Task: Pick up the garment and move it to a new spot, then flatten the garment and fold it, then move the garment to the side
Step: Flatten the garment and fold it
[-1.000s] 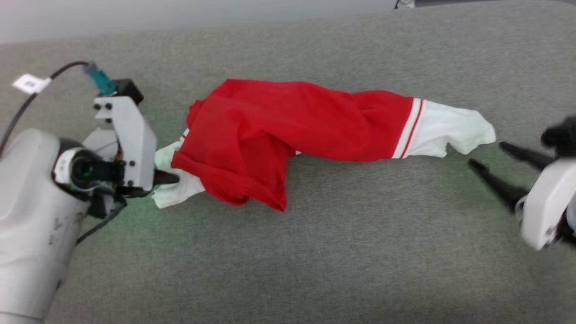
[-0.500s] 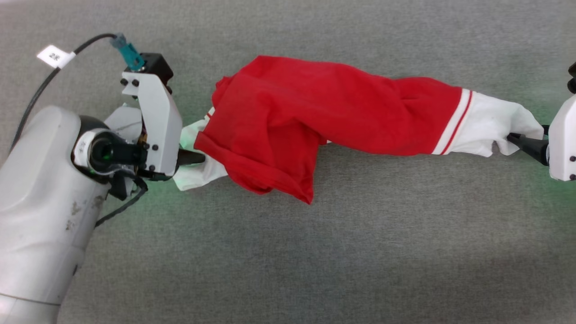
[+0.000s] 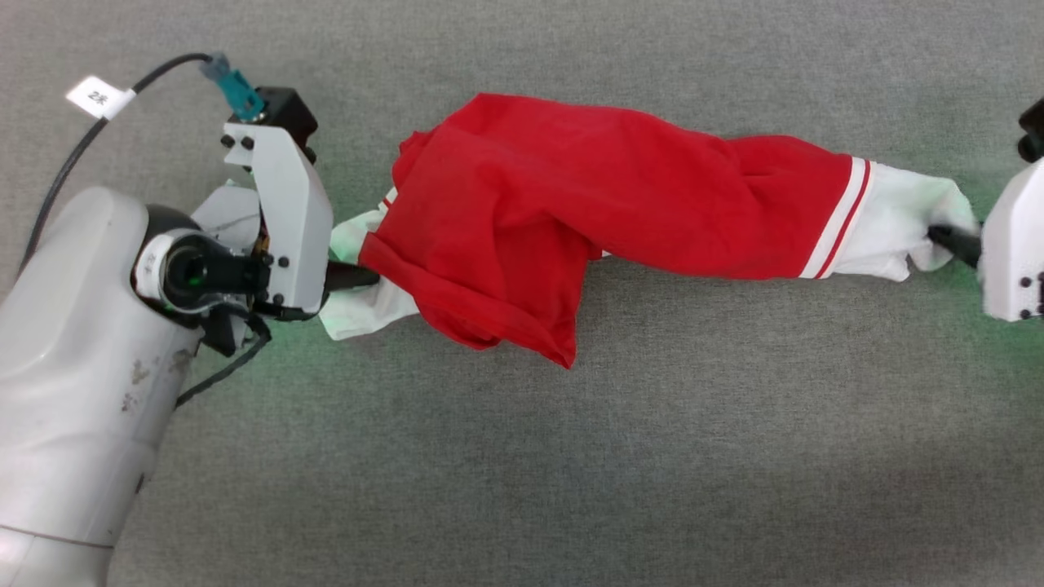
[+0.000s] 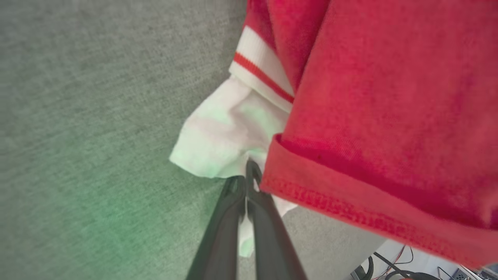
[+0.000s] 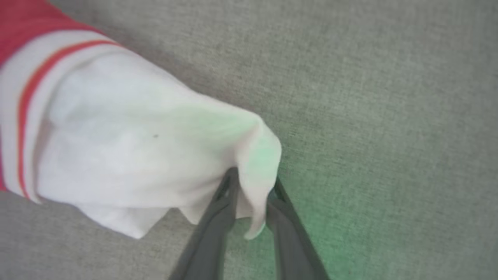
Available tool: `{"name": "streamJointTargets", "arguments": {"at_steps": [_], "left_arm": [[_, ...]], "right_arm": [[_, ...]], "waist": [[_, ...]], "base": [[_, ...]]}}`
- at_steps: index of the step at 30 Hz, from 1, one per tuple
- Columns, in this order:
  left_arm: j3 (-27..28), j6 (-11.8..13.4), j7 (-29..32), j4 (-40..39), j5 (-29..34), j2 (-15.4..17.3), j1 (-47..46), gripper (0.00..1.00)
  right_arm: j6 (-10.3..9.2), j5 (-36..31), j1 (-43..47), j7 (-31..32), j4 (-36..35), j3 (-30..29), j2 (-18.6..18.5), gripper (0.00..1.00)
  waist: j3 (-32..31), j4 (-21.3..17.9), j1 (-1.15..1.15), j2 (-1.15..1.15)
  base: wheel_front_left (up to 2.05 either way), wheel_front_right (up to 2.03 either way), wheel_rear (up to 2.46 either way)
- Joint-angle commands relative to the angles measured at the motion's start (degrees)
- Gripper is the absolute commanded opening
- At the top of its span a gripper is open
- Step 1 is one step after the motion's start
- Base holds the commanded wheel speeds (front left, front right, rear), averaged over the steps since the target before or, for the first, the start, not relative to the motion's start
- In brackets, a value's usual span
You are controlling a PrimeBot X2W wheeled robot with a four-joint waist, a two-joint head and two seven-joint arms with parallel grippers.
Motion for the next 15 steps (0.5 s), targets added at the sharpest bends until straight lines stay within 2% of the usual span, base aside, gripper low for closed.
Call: {"name": "streamJointTargets", "arguments": {"at_steps": [1,8,15], "left_arm": [[0.1,-0.4,-0.6,0.3,0.0,-0.2,0.4,0.00],[2.3,-1.0,-7.3,1.2,-0.8,-1.2,-1.1,0.00],[6.4,-1.4,-17.2,1.1,-2.2,-1.8,-4.9,0.00]], "right_arm": [[0.06,0.1,0.5,-1.2,0.6,1.3,1.3,0.00],[0.05,2.1,-2.5,-14.8,0.4,0.3,0.7,0.00],[0.05,5.2,-7.4,-23.7,0.6,-2.4,-0.5,0.00]], "waist": [[-0.2,0.0,0.00,0.00],[-3.0,0.4,0.00,0.00],[-5.9,1.2,0.00,0.00]], "base": [[0.00,0.00,0.00],[0.00,0.00,0.00],[0.00,0.00,0.00]]}}
